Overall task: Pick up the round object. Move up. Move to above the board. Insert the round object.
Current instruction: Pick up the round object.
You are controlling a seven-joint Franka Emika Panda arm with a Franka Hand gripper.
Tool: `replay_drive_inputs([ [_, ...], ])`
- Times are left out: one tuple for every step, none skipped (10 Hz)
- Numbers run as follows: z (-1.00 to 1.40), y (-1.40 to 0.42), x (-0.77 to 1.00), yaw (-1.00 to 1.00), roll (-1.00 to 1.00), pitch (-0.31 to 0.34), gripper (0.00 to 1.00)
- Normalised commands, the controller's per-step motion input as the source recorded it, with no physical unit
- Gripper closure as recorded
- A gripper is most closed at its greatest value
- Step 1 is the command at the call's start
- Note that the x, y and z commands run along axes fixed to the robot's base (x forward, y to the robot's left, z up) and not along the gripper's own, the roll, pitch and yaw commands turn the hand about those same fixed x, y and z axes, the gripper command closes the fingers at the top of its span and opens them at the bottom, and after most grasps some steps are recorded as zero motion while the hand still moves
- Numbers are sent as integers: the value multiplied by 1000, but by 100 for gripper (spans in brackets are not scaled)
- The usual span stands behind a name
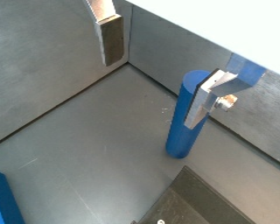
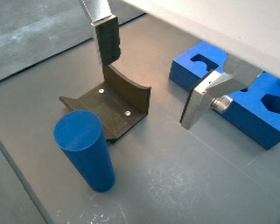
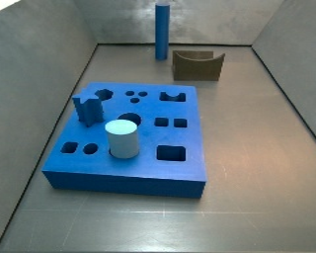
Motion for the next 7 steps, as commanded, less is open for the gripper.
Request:
replay_drive_inputs([
  [-71, 0, 0, 0, 16, 0, 0],
  [-146, 157, 100, 0, 0, 0, 0],
  [-54, 377, 406, -37, -21, 36, 0],
  [-91, 577, 471, -71, -59, 54, 0],
  [-157, 643, 397, -80, -61, 27, 0],
  [-183, 611, 383, -86, -64, 6, 0],
  [-209, 540, 343, -103, -61, 0, 0],
])
